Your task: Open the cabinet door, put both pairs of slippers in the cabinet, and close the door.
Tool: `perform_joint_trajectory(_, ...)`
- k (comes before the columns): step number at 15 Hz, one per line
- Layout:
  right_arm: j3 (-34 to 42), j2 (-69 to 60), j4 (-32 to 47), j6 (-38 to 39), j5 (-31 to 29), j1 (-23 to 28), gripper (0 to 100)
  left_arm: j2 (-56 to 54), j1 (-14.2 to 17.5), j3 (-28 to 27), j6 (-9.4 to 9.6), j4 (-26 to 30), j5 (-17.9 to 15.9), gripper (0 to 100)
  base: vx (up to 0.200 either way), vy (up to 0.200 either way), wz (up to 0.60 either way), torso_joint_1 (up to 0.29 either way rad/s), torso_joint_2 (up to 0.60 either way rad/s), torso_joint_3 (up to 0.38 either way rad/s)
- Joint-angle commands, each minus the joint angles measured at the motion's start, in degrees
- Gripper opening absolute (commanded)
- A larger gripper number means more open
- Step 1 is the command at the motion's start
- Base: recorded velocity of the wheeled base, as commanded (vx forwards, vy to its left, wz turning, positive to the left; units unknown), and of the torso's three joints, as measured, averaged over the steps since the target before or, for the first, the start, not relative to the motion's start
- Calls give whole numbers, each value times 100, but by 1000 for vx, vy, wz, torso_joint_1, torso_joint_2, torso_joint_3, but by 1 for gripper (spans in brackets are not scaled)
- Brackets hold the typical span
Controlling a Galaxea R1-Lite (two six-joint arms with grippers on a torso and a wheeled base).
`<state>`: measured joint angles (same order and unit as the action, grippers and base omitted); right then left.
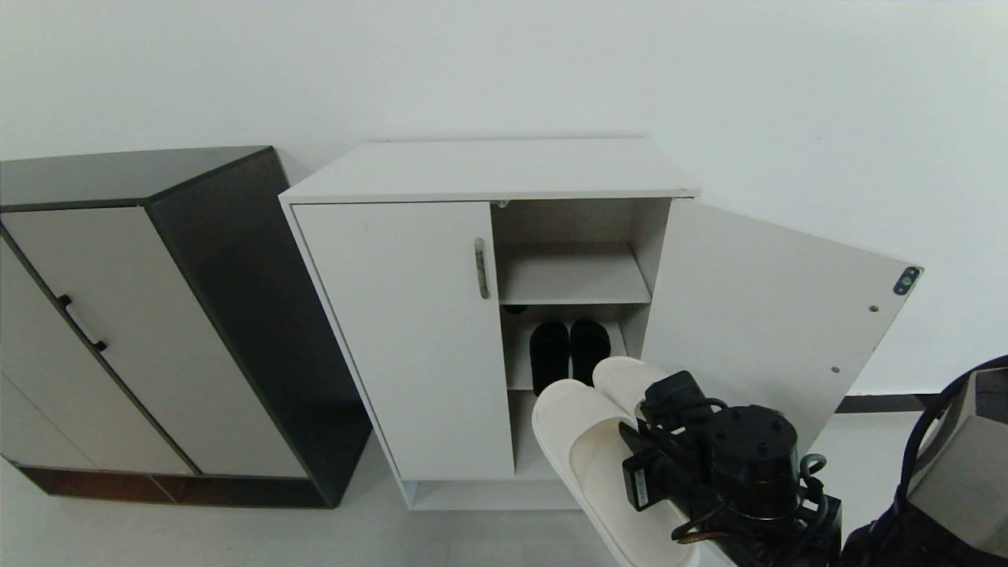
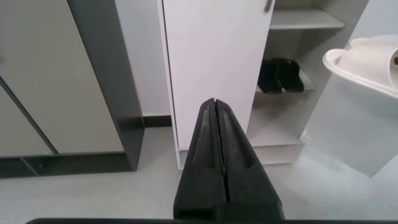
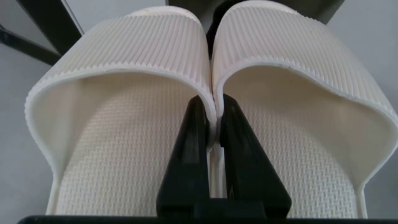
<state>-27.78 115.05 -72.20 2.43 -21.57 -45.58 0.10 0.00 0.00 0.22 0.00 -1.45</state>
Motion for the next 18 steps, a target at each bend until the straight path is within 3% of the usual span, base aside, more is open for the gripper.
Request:
perform_joint_trajectory(1, 10, 114, -145, -14, -6, -3, 0, -1, 0, 0, 4, 0, -4, 0, 0, 0, 0, -144, 476, 330)
perform_joint_trajectory(12, 80, 369, -435, -23, -14, 5, 0, -1, 0, 0, -4, 0, 4, 0, 0, 0, 0, -88, 449, 361)
perform_joint_trajectory(18, 98, 377, -444, -23, -23, 5, 0, -1, 0, 0, -4, 0, 4, 0, 0, 0, 0, -3, 78, 66)
